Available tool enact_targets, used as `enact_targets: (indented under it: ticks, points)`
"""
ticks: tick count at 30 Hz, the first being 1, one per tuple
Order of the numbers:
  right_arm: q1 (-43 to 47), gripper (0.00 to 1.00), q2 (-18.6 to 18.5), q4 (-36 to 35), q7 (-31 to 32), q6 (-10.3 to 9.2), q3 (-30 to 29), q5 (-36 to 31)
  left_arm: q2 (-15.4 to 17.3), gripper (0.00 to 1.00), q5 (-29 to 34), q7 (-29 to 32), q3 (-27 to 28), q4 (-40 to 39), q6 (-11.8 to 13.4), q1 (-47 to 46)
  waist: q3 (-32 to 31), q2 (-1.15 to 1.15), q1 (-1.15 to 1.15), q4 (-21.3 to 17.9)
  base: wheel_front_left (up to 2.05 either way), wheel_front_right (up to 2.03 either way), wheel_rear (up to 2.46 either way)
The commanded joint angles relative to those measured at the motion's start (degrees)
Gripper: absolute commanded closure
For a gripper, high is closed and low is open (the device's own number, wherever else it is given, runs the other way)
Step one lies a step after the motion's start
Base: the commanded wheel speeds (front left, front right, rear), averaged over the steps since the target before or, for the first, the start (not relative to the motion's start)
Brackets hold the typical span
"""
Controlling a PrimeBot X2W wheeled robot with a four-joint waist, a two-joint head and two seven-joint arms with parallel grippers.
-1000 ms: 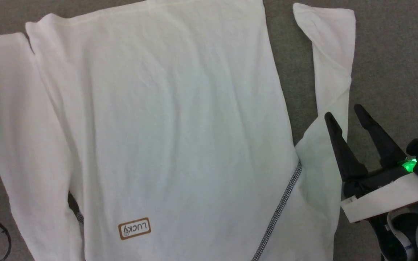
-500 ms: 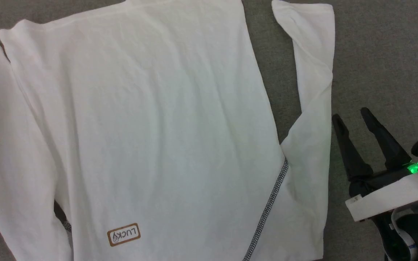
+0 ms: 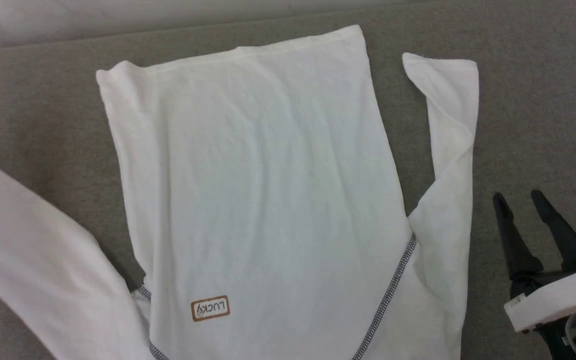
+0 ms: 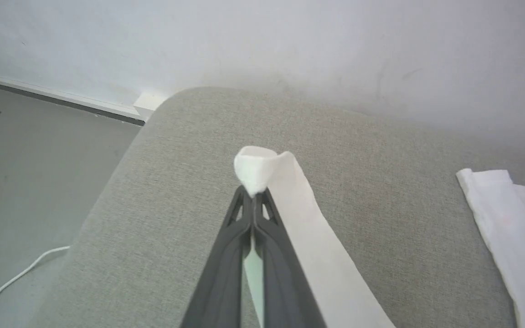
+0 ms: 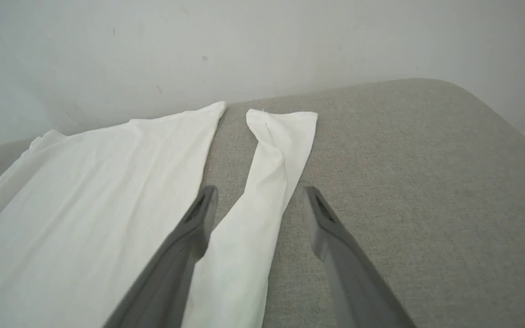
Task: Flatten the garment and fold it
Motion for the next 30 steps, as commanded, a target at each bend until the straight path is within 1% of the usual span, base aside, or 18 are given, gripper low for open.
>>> enact_targets:
  ticks: [1, 4, 8, 12, 17, 20, 23, 26, 30]
  points:
    - [0.55, 0.0, 0.37, -0.39, 0.26, -0.05, -0.46, -0.46, 1.27, 1.0, 0.56, -0.57, 0.77, -0.39, 0.36, 1.23, -4.51, 0.0, 0.0, 4.27, 0.0, 0.0, 0.0]
    - [1.57, 0.0, 0.96, -0.71, 0.71, -0.05, -1.85, -0.98, 3.32, 1.0, 1.06, -1.63, 2.05, -1.41, 0.42, 2.64, -6.64, 0.0, 0.0, 5.39, 0.0, 0.0, 0.0]
    - [3.2, 0.0, 2.0, -0.86, 1.2, -0.05, -3.24, -1.4, 4.62, 1.0, 1.37, -2.1, 1.96, -4.24, -0.83, 3.69, -9.6, 0.0, 0.0, 6.49, 0.0, 0.0, 0.0]
    - [5.01, 0.0, 2.96, -0.73, 1.71, -0.05, -3.98, -1.6, 3.93, 1.0, 1.93, -1.03, -0.47, -9.17, -1.66, 4.25, -13.28, 0.0, 0.0, 6.84, 0.0, 0.0, 0.0]
    - [7.07, 0.0, 3.68, -1.36, 2.45, -0.05, -4.45, -1.72, 1.69, 1.0, 3.26, 2.04, -5.89, -17.31, -1.94, 6.15, -16.71, 0.0, 0.0, 6.3, 0.0, 0.0, 0.0]
    - [8.01, 0.0, 3.87, -2.12, 3.09, -0.05, -4.66, -1.78, -0.89, 1.0, 4.08, 3.43, -9.97, -22.65, -2.09, 6.72, -17.24, 0.0, 0.0, 5.88, 0.0, 0.0, 0.0]
    - [8.48, 0.0, 3.98, -2.78, 3.56, -0.05, -5.06, -1.7, -4.52, 1.0, 5.34, 4.43, -14.96, -26.73, -2.2, 6.52, -17.22, 0.0, 0.0, 5.38, 0.0, 0.0, 0.0]
    - [8.47, 0.0, 4.03, -3.16, 4.01, -0.05, -5.22, -1.58, -9.47, 1.0, 7.31, 6.06, -21.17, -29.99, -1.51, 5.73, -17.04, 0.0, 0.0, 4.43, 0.0, 0.0, 0.0]
    - [8.53, 0.0, 4.06, -3.36, 4.17, -0.05, -6.05, -1.1, -16.22, 1.0, 9.36, 6.11, -28.63, -31.12, -1.99, 4.78, -16.48, 0.0, 0.0, 3.2, 0.0, 0.0, 0.0]
